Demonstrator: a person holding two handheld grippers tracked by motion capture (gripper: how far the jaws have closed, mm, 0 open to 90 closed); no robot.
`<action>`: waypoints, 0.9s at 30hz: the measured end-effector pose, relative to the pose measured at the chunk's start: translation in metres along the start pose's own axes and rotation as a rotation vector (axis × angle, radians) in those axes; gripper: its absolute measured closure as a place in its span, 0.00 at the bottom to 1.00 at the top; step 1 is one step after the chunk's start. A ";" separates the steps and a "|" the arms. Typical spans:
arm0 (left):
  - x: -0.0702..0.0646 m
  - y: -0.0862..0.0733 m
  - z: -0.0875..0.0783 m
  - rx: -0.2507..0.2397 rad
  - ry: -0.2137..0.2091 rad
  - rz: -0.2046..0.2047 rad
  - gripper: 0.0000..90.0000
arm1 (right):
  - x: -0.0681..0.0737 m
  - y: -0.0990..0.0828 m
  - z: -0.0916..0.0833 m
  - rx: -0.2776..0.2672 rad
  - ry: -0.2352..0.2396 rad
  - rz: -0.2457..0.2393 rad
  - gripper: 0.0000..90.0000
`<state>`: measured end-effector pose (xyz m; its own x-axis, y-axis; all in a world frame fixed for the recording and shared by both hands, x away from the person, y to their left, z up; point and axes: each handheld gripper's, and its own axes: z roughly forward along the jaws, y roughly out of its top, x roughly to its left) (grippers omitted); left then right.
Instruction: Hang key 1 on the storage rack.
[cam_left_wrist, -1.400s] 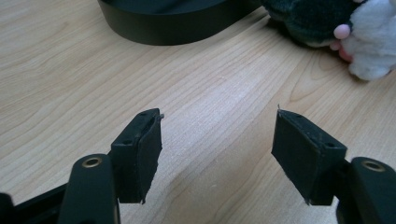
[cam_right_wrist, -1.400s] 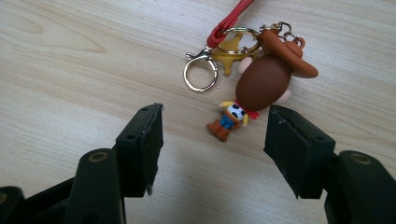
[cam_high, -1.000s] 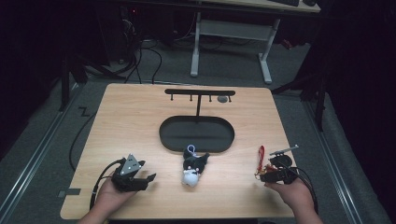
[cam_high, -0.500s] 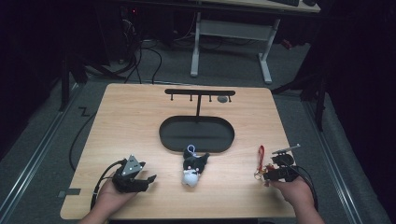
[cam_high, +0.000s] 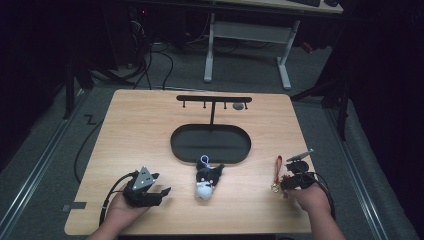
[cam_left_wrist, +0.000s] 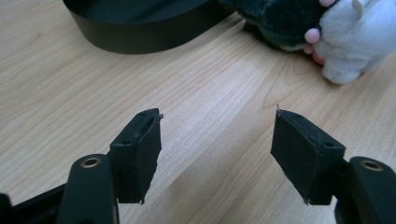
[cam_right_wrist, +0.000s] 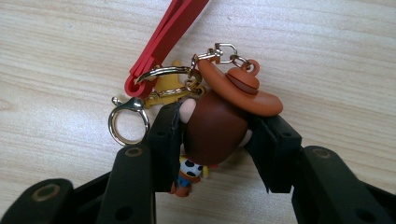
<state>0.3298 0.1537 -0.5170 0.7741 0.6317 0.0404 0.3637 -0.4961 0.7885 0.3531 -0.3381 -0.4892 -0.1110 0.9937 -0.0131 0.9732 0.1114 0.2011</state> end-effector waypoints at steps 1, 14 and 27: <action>-0.001 0.000 -0.001 0.007 0.009 0.009 0.37 | 0.000 0.000 0.000 0.005 -0.003 0.002 0.62; 0.006 -0.006 -0.021 -0.029 0.049 -0.032 0.38 | -0.006 0.001 0.000 -0.003 0.021 0.011 0.62; 0.011 -0.009 -0.020 -0.010 0.021 -0.029 0.38 | -0.004 0.013 0.003 0.002 0.007 -0.040 0.63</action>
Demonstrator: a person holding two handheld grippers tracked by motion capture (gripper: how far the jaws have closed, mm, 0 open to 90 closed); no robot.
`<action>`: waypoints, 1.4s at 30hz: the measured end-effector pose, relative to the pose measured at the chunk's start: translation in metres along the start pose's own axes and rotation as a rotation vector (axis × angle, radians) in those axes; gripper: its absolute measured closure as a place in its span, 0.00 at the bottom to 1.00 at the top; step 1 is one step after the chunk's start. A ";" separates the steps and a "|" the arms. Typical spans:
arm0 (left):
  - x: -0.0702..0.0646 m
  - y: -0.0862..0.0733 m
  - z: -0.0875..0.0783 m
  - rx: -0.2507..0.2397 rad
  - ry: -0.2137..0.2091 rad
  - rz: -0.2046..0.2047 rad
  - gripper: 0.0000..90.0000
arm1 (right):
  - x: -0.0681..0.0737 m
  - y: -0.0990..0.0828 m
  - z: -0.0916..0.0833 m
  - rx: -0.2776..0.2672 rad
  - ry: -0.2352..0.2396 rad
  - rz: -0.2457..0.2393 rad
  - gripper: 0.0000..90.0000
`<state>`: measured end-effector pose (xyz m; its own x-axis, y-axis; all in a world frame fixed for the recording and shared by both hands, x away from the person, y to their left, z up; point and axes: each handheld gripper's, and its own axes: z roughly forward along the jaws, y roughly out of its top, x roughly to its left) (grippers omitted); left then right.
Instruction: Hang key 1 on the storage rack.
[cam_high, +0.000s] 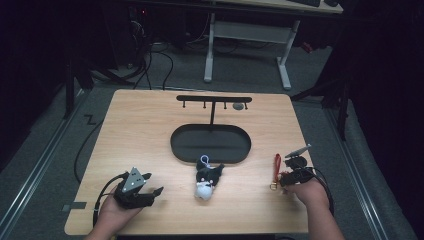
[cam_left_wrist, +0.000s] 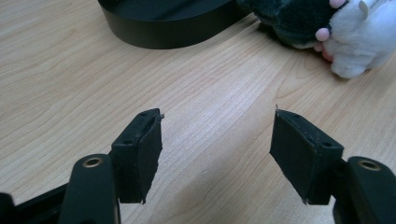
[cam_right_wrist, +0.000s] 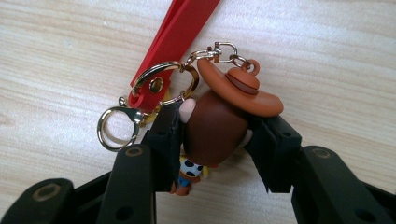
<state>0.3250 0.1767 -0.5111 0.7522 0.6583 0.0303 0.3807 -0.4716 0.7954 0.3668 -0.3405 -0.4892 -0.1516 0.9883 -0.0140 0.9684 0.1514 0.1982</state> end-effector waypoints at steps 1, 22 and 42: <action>0.001 0.000 0.000 0.000 -0.004 -0.005 0.38 | 0.000 0.000 0.000 -0.005 -0.008 -0.002 0.64; -0.002 0.003 0.008 0.008 -0.029 0.025 0.38 | 0.008 -0.017 -0.039 -0.047 0.022 -0.057 0.65; 0.011 -0.001 0.006 0.014 0.003 -0.020 0.35 | 0.042 -0.005 -0.068 -0.053 0.014 -0.160 0.65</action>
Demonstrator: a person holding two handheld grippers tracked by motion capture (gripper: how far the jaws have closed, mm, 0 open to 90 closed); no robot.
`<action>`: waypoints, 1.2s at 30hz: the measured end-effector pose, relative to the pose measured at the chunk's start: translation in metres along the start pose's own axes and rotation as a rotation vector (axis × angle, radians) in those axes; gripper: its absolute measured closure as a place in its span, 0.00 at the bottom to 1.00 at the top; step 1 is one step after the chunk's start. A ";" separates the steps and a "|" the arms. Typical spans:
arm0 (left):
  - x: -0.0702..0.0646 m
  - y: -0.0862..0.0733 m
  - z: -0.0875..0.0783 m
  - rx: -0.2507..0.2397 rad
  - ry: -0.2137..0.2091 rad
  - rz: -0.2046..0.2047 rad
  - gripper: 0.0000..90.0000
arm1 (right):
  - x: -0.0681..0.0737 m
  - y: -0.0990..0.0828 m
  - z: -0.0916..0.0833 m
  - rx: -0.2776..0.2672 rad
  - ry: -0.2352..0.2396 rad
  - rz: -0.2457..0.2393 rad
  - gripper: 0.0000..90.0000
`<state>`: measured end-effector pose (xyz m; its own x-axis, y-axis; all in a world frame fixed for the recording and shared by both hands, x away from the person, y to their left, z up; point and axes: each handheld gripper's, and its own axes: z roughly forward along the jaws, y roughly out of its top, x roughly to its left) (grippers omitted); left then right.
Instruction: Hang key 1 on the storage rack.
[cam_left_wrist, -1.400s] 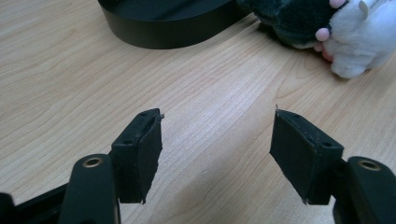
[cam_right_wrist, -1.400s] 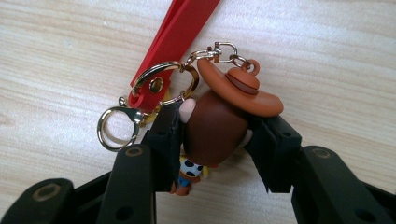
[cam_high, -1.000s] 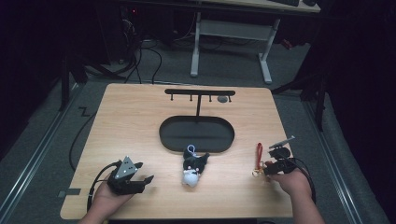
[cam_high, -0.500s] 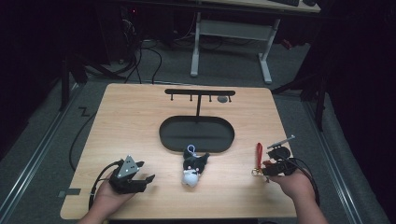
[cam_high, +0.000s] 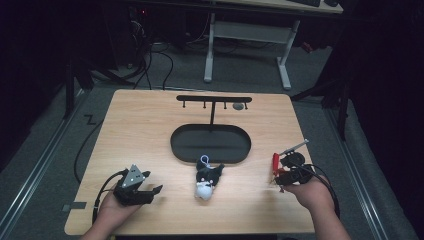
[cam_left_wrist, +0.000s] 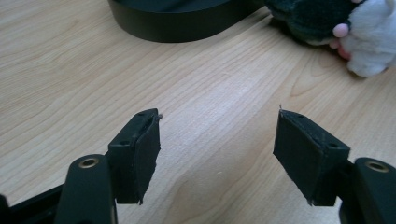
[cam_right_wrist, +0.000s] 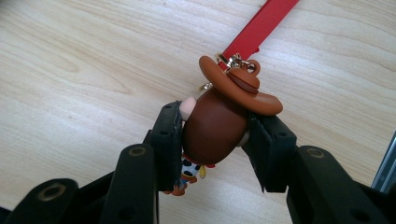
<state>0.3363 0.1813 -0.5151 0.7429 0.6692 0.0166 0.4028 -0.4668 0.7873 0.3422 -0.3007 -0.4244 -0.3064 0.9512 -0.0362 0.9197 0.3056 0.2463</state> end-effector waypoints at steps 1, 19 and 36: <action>0.001 0.000 -0.001 -0.001 0.002 -0.003 0.35 | 0.000 0.000 0.000 -0.008 0.008 0.001 0.65; 0.007 -0.001 -0.002 -0.008 0.047 -0.014 0.34 | 0.008 0.015 -0.036 -0.067 0.009 -0.028 0.65; 0.004 0.001 -0.004 -0.014 0.019 -0.012 0.34 | 0.015 0.039 -0.070 -0.130 0.008 -0.046 0.65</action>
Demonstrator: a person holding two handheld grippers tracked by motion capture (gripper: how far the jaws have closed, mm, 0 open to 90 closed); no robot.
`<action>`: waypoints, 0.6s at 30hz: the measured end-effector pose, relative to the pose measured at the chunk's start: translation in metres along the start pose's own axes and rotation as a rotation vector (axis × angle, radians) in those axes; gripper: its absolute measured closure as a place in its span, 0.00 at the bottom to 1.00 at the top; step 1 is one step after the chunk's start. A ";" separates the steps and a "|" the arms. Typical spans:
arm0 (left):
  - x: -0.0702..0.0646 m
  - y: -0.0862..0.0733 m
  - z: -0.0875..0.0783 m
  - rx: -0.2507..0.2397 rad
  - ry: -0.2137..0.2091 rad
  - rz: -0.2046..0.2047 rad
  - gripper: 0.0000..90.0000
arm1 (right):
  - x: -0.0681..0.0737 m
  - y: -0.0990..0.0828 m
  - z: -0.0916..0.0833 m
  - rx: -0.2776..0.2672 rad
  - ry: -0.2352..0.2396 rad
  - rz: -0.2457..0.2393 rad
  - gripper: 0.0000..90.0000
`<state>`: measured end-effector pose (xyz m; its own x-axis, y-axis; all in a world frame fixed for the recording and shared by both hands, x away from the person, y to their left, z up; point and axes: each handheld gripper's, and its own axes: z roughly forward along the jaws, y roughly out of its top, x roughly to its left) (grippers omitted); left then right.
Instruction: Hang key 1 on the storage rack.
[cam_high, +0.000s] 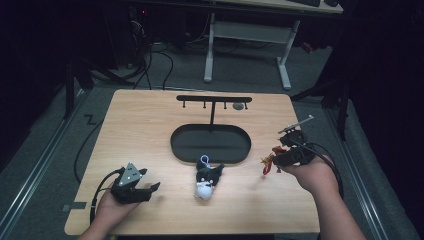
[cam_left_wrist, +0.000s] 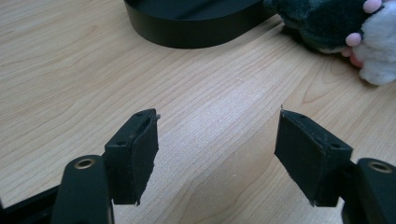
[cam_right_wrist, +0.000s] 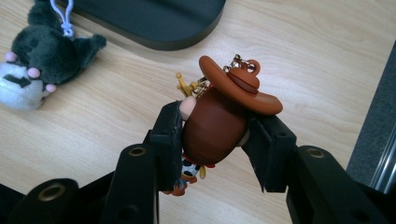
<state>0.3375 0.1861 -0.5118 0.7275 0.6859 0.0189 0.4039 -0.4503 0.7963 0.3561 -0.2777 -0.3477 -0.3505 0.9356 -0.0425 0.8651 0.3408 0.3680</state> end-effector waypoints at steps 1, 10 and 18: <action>0.000 0.000 0.000 0.000 0.000 0.000 0.34 | 0.000 0.002 -0.002 -0.002 -0.005 -0.009 0.65; 0.001 0.000 -0.001 -0.009 0.004 -0.003 0.34 | 0.005 0.019 -0.010 -0.036 -0.011 -0.024 0.65; -0.002 0.000 -0.002 -0.013 -0.011 -0.002 0.34 | 0.010 0.034 -0.008 -0.056 0.002 -0.035 0.65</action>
<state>0.3351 0.1862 -0.5104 0.7326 0.6806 0.0110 0.3980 -0.4415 0.8042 0.3791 -0.2570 -0.3285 -0.3810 0.9230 -0.0548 0.8309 0.3677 0.4176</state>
